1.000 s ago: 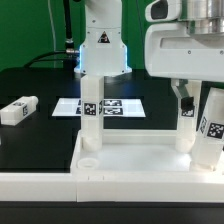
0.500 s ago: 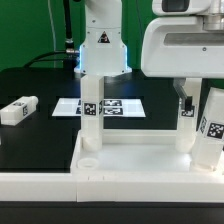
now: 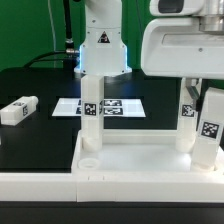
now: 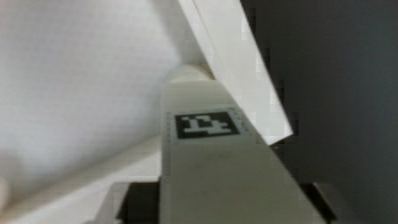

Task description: Assemble desk

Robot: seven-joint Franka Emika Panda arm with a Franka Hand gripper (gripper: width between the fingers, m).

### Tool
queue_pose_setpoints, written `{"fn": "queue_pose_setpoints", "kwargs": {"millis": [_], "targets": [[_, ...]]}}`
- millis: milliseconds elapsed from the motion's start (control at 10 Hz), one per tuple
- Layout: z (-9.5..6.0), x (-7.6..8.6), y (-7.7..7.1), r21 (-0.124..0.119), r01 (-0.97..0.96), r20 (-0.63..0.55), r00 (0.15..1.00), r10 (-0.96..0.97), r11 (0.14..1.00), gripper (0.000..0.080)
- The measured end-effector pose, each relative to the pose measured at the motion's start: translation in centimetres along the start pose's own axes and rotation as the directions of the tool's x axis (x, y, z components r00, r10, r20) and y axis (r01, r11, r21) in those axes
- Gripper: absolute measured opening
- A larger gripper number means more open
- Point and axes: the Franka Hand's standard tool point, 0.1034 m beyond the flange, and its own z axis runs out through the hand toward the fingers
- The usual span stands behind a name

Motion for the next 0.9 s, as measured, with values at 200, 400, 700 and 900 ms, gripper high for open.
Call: {"fn": "queue_pose_setpoints", "kwargs": {"millis": [200, 400, 700, 900], "targets": [[0.01, 0.04, 0.07, 0.000, -0.127, 0.000, 0.992, 0.127, 0.992, 0.0300], [0.05, 0.24, 0.46, 0.003, -0.333, -0.001, 0.943, 0.333, 0.943, 0.0300], [0.20, 0.27, 0.73, 0.014, -0.764, 0.047, 0.645, 0.763, 0.645, 0.0297], [0.28, 0.05, 0.36, 0.025, -0.926, 0.084, 0.377, 0.923, 0.376, 0.0297]]}}
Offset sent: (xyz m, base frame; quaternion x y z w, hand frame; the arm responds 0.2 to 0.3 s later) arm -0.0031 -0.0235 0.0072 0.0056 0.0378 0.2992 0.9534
